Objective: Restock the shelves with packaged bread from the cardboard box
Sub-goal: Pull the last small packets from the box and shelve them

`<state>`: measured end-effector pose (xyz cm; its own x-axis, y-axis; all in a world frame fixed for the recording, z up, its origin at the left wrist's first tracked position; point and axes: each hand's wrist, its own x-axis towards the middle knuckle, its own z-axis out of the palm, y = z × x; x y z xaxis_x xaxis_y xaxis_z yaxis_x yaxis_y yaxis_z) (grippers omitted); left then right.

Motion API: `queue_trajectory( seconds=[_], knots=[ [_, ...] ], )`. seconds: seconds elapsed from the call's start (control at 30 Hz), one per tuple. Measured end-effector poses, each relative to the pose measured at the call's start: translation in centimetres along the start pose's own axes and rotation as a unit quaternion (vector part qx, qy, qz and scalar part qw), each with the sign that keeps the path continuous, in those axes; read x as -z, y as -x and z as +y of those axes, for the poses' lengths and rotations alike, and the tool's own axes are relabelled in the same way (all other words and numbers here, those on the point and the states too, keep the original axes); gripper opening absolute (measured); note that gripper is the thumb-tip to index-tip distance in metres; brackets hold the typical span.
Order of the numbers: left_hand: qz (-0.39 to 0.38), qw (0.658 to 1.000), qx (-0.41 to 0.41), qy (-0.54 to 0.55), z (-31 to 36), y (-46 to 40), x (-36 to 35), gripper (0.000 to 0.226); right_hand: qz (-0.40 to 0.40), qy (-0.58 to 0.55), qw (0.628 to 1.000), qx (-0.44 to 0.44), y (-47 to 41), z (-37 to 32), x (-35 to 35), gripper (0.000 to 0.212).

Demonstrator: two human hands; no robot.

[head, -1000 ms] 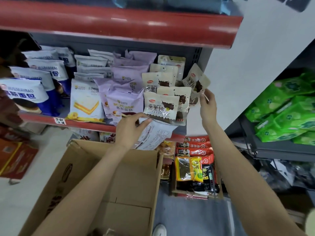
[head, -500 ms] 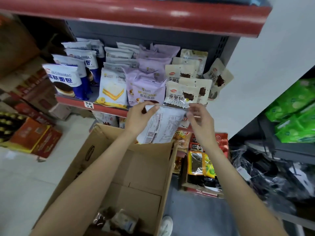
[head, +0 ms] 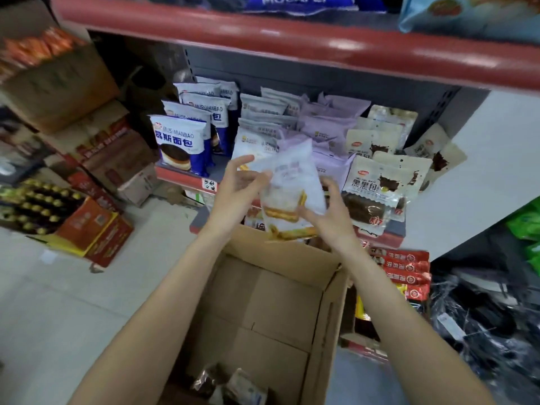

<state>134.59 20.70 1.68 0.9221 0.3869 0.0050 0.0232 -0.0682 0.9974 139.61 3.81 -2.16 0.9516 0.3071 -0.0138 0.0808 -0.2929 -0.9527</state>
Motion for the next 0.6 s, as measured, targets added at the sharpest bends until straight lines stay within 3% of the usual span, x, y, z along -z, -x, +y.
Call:
queue_trajectory(
  seconds=[0.07,0.3,0.47,0.6],
  knots=[
    [0.025,0.999,-0.022,-0.03,-0.6,-0.9,3.0,0.036,-0.007,-0.131,0.99,-0.059,-1.3,-0.2,-0.7,0.065],
    [0.042,0.997,0.01,-0.057,-4.7,-5.0,10.3,0.035,0.052,-0.217,0.972,-0.078,-4.4,-0.6,-6.0,0.055],
    [-0.025,0.976,-0.025,-0.214,-8.5,-8.9,12.2,0.046,0.137,-0.07,0.988,-0.014,-9.8,-0.6,-11.3,0.058],
    [-0.076,0.94,-0.069,-0.325,-10.6,-12.3,11.8,0.061,0.153,0.126,0.979,-0.046,-13.2,1.0,-13.0,0.072]
  ],
)
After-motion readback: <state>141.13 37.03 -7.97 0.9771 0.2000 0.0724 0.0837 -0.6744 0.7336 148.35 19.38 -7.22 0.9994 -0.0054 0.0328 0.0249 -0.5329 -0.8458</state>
